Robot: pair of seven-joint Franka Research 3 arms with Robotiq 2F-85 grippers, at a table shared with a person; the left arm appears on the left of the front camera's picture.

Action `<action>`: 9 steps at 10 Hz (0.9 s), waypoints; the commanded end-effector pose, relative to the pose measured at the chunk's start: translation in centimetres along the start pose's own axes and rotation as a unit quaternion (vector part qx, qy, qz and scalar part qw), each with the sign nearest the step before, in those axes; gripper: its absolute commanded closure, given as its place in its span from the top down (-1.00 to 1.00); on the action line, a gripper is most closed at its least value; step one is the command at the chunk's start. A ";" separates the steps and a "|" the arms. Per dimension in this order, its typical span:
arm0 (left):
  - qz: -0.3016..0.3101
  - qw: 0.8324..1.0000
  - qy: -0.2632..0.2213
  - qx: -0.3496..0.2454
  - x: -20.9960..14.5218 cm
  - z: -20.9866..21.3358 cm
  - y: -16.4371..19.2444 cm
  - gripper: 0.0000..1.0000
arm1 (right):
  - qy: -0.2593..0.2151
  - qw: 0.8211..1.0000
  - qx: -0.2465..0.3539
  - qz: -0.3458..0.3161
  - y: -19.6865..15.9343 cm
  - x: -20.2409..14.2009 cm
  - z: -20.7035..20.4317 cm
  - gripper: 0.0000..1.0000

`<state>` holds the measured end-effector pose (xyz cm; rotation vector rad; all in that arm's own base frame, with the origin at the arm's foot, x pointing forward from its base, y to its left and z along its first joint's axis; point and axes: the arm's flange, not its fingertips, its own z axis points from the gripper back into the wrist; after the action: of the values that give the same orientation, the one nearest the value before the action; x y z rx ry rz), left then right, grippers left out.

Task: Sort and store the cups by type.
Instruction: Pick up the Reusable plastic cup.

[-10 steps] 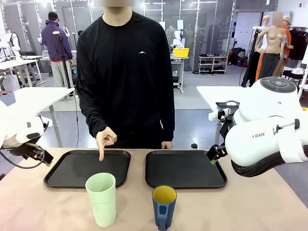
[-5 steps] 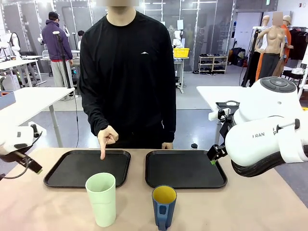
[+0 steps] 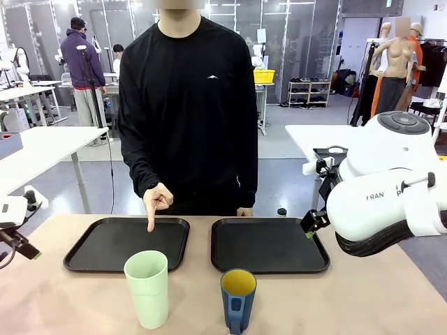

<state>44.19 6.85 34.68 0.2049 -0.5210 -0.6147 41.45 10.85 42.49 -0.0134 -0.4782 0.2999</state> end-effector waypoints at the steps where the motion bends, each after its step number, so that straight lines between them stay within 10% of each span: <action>1: -0.054 0.991 -0.079 -0.091 -5.4 1.2 -2.4 1.00 | 0.000 1.000 0.001 -0.001 0.0 0.0 0.0 1.00; 3: -0.106 0.979 -0.082 -0.151 -7.1 1.1 -2.8 1.00 | 0.000 1.000 0.001 -0.001 0.0 0.0 0.0 1.00; 4: -0.054 0.995 -0.054 -0.063 2.1 1.4 -1.8 1.00 | 0.000 1.000 0.001 -0.001 0.0 0.0 0.0 1.00; 9: -0.105 0.989 -0.060 -0.089 1.2 0.9 -0.9 1.00 | 0.000 1.000 0.001 -0.001 0.0 0.0 0.0 1.00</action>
<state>43.99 4.71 35.30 0.0522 -0.5801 -0.8161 41.44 10.87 42.50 -0.0135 -0.4782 0.3004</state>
